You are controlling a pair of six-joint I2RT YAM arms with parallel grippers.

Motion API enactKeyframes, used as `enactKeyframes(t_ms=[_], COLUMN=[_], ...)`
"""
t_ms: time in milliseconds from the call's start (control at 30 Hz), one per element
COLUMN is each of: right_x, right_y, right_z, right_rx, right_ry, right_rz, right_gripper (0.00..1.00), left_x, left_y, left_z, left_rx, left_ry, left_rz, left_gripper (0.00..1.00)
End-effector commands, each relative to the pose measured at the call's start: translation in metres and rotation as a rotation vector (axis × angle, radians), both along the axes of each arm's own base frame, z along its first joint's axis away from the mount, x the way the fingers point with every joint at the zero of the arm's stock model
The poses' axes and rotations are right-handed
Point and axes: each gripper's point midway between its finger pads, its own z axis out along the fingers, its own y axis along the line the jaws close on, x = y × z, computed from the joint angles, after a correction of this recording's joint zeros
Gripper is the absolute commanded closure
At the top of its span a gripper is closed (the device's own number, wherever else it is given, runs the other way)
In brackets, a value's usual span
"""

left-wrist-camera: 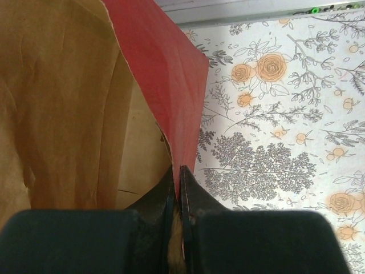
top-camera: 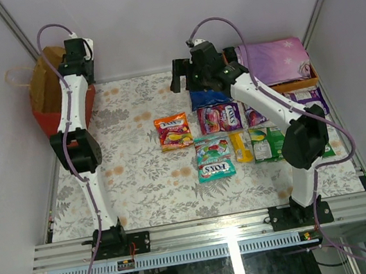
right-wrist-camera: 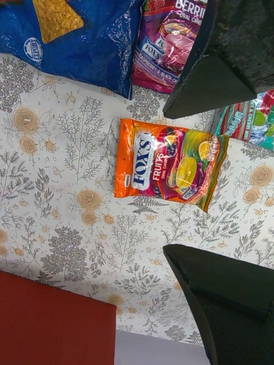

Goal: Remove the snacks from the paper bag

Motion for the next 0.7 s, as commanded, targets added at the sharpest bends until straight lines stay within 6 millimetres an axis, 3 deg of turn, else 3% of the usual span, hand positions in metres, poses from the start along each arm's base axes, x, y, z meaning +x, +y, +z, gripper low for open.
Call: enactKeyframes(t_ms=[0, 400, 667], right_x=[0.006, 0.006, 0.006], right_y=[0.005, 0.005, 0.005], right_z=[0.022, 0.021, 0.019], right_rx=[0.023, 0.014, 0.011], right_ry=[-0.044, -0.045, -0.046], right_rz=[0.028, 0.029, 0.031], right_gripper=[0.0, 0.0, 0.0], left_x=[0.001, 0.016, 0.02], left_y=[0.012, 0.019, 0.009], left_z=[0.004, 0.021, 0.036], left_rx=[0.063, 0.058, -0.026], left_ry=[-0.004, -0.09, -0.151], left_rz=[0.001, 0.062, 0.046], left_gripper=[1.0, 1.0, 1.0])
